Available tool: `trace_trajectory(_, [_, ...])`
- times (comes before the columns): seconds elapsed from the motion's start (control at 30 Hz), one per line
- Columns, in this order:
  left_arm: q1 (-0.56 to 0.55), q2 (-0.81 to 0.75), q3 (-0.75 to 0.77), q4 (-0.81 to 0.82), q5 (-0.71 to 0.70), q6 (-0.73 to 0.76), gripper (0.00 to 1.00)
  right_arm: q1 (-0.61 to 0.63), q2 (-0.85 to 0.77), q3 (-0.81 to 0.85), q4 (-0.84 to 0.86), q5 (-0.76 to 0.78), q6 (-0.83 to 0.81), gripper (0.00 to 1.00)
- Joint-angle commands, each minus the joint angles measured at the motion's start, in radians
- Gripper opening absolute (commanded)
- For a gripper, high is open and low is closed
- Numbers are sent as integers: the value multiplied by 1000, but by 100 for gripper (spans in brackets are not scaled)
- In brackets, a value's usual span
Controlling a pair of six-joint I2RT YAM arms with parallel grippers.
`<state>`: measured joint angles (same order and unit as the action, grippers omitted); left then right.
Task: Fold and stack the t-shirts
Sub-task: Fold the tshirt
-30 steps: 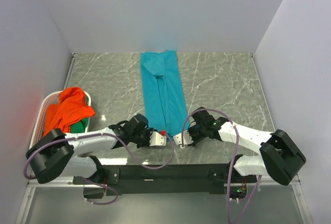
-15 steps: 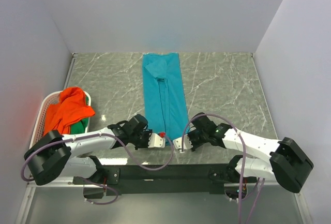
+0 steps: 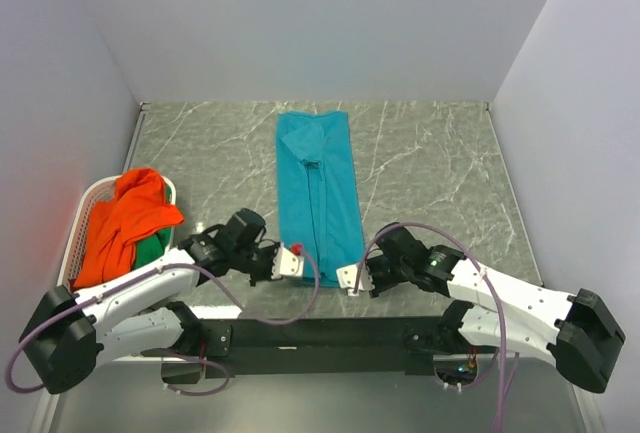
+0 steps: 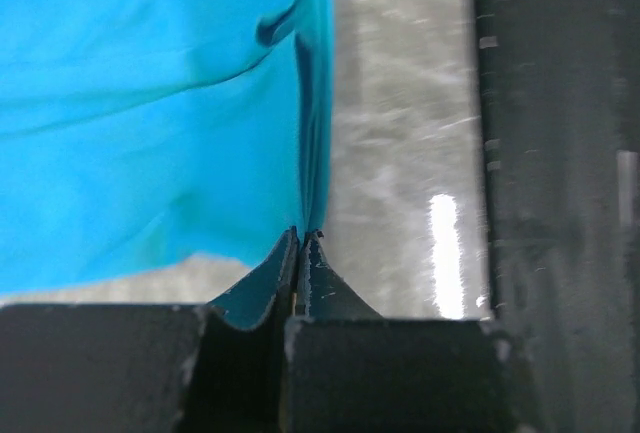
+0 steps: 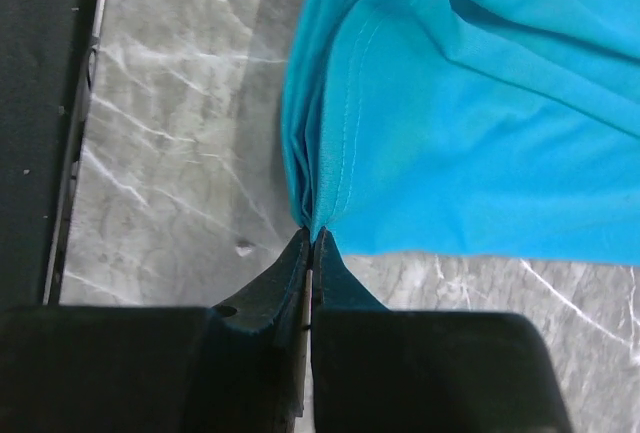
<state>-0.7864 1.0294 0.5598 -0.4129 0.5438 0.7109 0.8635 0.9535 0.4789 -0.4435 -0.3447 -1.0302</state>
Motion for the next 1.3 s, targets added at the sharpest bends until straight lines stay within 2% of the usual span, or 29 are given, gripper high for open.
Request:
trace_trajectory(0.0, [91, 27, 75, -53, 79, 82, 0, -29, 45, 92, 11, 0, 16, 0])
trace_trajectory(0.13, [197, 118, 138, -56, 99, 142, 0, -93, 116, 142, 43, 1, -11, 0])
trace_trajectory(0.5, [337, 386, 331, 14, 100, 185, 0, -244, 373, 360, 71, -23, -119, 0])
trace_trajectory(0.83, [435, 583, 491, 33, 70, 257, 0, -331, 573, 516, 104, -36, -154, 0])
trace_trajectory(1.27, [515, 849, 805, 48, 64, 257, 0, -428, 847, 860, 54, -48, -199, 0])
